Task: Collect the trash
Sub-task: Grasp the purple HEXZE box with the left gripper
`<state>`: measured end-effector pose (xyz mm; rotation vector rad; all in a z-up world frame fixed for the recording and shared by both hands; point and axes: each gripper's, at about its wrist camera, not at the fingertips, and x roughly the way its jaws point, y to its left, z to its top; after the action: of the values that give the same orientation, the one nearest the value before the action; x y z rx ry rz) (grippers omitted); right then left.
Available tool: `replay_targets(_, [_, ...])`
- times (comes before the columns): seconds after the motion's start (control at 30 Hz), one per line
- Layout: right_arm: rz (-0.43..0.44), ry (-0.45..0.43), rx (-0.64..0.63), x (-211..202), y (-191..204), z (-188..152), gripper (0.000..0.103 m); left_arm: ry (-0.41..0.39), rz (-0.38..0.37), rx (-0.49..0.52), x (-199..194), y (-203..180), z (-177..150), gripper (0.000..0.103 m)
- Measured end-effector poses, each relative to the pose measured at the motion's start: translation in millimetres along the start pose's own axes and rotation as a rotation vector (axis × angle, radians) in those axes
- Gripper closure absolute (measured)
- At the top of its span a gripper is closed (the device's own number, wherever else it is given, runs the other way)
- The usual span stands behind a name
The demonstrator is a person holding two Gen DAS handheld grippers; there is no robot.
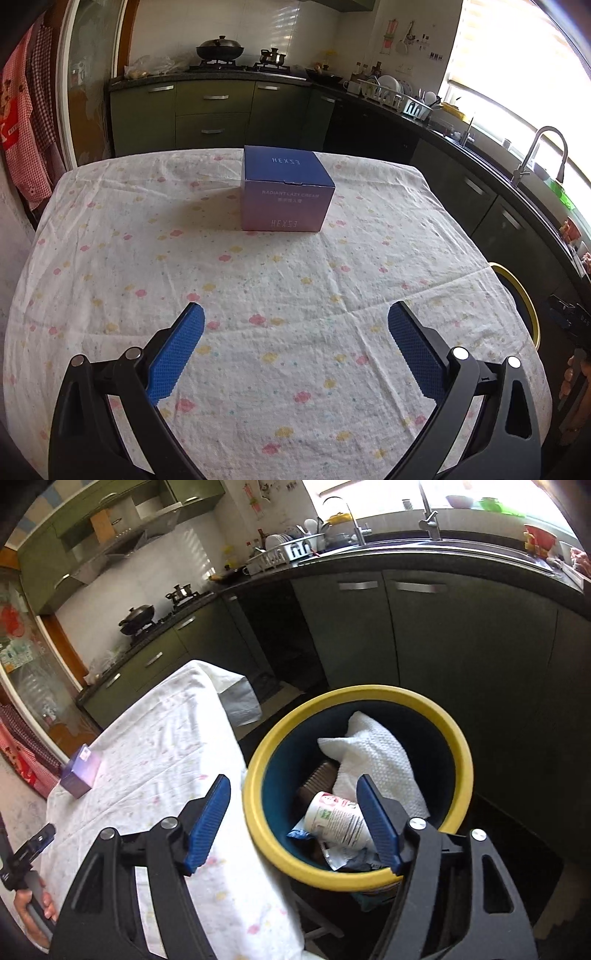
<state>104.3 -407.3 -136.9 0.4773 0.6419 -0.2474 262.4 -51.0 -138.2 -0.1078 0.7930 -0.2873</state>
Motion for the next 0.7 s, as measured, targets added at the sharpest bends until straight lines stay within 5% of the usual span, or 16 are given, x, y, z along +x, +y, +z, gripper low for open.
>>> replay_targets(0.33, [0.077, -0.032, -0.018, -17, 7, -8, 0.035, 0.051, 0.181, 0.081, 44, -33, 54, 0.005])
replay_targets(0.5, [0.100, -0.002, -0.008, -11, 2, -12, 0.035, 0.024, 0.285, 0.032, 70, -28, 80, 0.005])
replay_targets(0.7, [0.117, 0.011, 0.012, -9, -4, -13, 0.035, 0.043, 0.280, 0.004, 90, -23, 90, 0.005])
